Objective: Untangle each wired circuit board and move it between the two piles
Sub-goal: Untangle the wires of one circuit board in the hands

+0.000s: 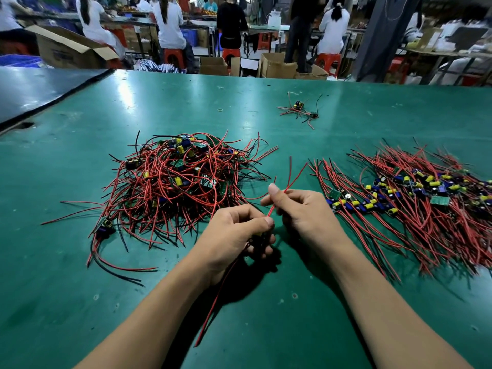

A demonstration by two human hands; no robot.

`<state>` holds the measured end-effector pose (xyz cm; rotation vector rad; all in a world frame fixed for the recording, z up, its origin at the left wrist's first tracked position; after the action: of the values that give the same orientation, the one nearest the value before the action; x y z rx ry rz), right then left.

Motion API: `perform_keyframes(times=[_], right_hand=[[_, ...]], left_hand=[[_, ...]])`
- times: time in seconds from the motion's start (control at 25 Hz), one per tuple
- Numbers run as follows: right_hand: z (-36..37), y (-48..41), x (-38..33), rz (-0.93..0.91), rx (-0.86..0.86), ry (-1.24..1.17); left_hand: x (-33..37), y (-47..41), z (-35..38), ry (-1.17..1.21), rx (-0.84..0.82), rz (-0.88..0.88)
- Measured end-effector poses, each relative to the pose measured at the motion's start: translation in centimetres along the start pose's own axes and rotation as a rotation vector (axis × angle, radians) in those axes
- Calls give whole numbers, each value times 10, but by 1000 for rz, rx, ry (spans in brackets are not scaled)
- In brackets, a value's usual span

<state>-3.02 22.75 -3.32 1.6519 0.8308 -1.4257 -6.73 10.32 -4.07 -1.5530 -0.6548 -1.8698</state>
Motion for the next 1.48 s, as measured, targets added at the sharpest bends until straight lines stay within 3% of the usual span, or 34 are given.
perform_keyframes(times=[0.12,0.32,0.48,0.68,0.84,0.96,1.08,1.16,1.32,1.4,1.48], right_hand=[[-16,-6,2,51,92,-164],[2,-8,21,303,-38,-517],[6,-10,19,259,-86,-451],[26,-1,18,118,-268,-219],[-8,-8,-1,-104,-19,-21],[-28,-11,-7,-163,117,-37],[-29,-12,1,-67,152,-238],[-23,-16,13,99,134,-438],[3,-9,30,477,-125,-924],[10,-4,25,502,-237,-979],[11,-5,23,470,-230,-934]], left_hand=[[1,2,6,-32,-50,-12],[-1,3,6,-26,-61,-36],[-3,2,5,-56,-29,-10],[-4,1,-2,9,5,-42],[-3,4,5,-13,-99,-71],[-3,7,11,-13,-148,-71],[-1,7,13,-44,-170,-62],[0,6,13,-110,-164,-34],[3,4,12,-223,-112,47],[3,4,11,-255,-94,72],[3,5,9,-274,-72,85]])
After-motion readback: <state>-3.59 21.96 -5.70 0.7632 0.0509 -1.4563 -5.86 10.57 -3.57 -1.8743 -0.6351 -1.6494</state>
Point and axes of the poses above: each hand's wrist, its own y-axis away from the middle knuckle, its own z-axis out of the palm, x = y × z, the point moved 10 cm from there along -y, towards the middle knuckle, and after that the axes turned 8 degrees about z, right-handed, at the moved point
